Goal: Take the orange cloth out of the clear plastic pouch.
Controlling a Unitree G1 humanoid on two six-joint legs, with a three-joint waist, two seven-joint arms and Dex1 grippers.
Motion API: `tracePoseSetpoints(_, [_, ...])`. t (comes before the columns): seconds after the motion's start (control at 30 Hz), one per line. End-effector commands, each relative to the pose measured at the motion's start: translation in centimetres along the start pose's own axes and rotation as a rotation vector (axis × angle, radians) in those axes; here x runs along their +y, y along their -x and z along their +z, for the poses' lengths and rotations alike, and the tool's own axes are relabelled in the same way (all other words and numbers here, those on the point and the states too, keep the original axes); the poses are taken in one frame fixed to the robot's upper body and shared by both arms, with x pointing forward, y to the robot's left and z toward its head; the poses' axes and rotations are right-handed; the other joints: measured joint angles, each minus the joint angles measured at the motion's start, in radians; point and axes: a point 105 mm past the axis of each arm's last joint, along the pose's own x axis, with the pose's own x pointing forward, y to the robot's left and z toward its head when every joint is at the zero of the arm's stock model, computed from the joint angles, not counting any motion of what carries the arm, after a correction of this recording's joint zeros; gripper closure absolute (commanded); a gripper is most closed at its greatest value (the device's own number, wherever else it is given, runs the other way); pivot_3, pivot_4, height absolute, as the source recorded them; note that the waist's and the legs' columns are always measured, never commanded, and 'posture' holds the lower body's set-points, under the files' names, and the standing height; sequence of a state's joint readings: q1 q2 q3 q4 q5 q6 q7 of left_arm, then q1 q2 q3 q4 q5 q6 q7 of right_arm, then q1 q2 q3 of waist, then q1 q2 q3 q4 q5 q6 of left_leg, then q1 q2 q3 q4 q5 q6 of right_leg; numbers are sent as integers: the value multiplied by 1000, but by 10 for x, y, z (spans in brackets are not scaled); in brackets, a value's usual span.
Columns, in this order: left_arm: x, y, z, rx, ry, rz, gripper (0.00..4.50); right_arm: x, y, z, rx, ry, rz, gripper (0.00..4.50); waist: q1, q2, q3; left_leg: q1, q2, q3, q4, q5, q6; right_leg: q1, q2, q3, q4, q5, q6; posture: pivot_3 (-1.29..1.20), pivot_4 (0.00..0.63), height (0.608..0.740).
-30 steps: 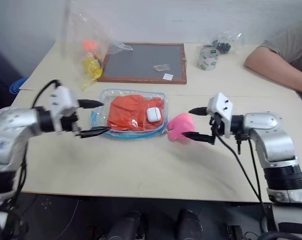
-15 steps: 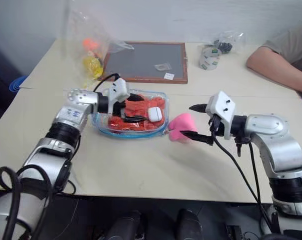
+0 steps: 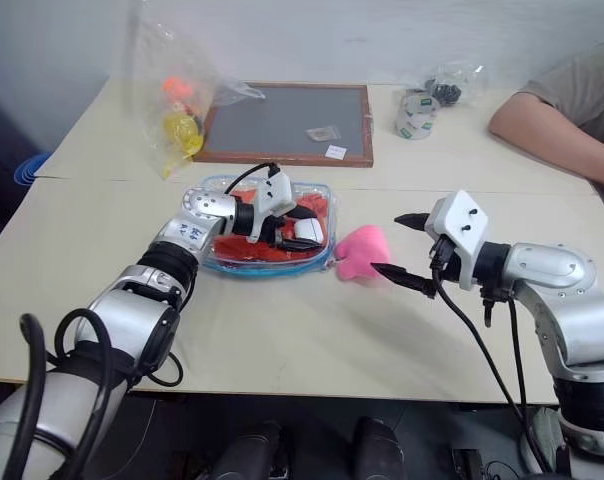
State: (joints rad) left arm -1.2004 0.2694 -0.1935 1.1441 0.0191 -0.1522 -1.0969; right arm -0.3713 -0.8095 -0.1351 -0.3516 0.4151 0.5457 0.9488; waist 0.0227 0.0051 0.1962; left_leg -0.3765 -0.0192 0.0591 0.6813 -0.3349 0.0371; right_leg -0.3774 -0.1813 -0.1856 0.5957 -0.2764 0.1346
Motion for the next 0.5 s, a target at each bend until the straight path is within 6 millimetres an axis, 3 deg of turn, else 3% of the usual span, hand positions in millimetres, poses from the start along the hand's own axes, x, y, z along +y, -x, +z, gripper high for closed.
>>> tracePoseSetpoints(0.03, [4, 8, 6, -5, -13, -2, 2139, -4, 6, 14, -32, 49, -27, 0, 0, 0, 0, 0, 0, 0, 0, 0, 0, 0, 0, 0, 0, 0, 0, 0, 150, 740])
tracePoseSetpoints(0.07, [5, 12, 6, -11, -11, 10, 2407, -4, 5, 15, -37, 48, -23, 0, 0, 0, 0, 0, 0, 0, 0, 0, 0, 0, 0, 0, 0, 0, 0, 0, 150, 740])
tracePoseSetpoints(0.17, [15, 29, 8, -55, 6, 93, 2407, -3, 0, 18, -48, 56, -2, 0, -3, 0, 0, 0, 0, -1, 1, 0, 0, 0, 0, 0, 0, 0, 0, 0, 150, 740])
tracePoseSetpoints(0.3, [31, 73, 10, -124, 58, 341, 2407, 3, -11, 23, -74, 52, 66, 0, -20, 0, 0, 1, 3, -8, 0, 0, 0, 0, 0, 1, 1, 0, 0, 0, 150, 740])
tracePoseSetpoints(0.5, [29, 122, 6, -79, 44, 562, 2407, 5, -26, 20, -78, 55, 138, 0, -19, 0, 0, 1, 5, -9, 1, 0, 0, 0, -1, 1, 1, 0, 0, 0, 150, 740])
